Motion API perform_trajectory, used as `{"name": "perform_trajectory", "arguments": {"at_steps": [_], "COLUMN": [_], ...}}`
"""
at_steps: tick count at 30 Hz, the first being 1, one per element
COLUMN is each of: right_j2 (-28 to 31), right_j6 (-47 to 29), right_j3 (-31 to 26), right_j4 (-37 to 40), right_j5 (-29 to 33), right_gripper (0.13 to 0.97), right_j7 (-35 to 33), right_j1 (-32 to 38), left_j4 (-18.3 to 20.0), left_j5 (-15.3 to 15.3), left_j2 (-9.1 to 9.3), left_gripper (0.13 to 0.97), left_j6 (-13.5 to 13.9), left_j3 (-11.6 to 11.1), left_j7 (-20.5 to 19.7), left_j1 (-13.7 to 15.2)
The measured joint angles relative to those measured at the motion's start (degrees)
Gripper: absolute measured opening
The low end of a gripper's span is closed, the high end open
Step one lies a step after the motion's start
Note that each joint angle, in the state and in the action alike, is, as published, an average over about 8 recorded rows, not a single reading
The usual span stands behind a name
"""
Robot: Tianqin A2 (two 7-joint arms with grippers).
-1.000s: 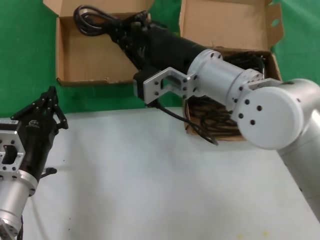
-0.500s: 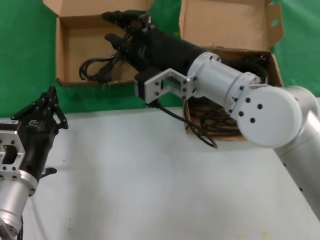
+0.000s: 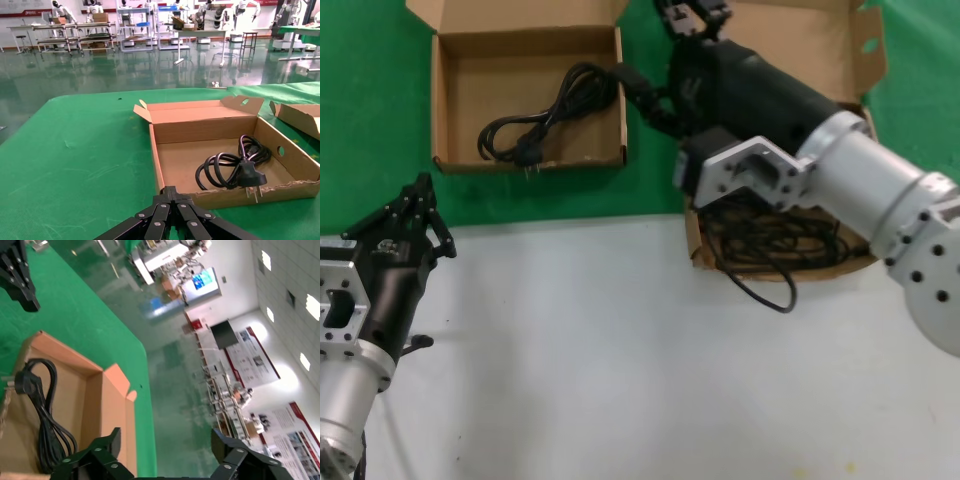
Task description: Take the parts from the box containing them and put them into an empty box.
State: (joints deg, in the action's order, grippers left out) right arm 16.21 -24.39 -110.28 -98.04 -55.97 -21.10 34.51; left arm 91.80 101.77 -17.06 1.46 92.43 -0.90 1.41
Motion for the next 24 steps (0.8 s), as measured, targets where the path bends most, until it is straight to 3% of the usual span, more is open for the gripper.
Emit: {"name": "perform_trajectory", "arguments": {"at_steps": [5,14,24], "right_j2": [0.97,2.11,4.45], "right_j6": [0.29,0.30,2.47], "right_j3": [3.69,8.40,8.60], "right_j4": [-3.97,-8.85,-8.32], "right_j5": [0.71,0.98,-1.49], "right_gripper": [0.659,0.826,0.929], "right_j7": [1.52,3.48,3.23], "right_j1": [-3.66,-7.87,-11.12], "left_j4": [0.00,0.00,0.00], "left_j5": [0.00,0.01,0.02], "left_j2": [0.00,0.00,0.00], "left_gripper": [0.145,0.145,0.150], "left_j6": [0.00,0.00,0.00], "left_j3": [0.00,0.00,0.00], "left_j7": [0.00,0.03,0.02], "left_j1": [0.00,0.00,0.00]}}
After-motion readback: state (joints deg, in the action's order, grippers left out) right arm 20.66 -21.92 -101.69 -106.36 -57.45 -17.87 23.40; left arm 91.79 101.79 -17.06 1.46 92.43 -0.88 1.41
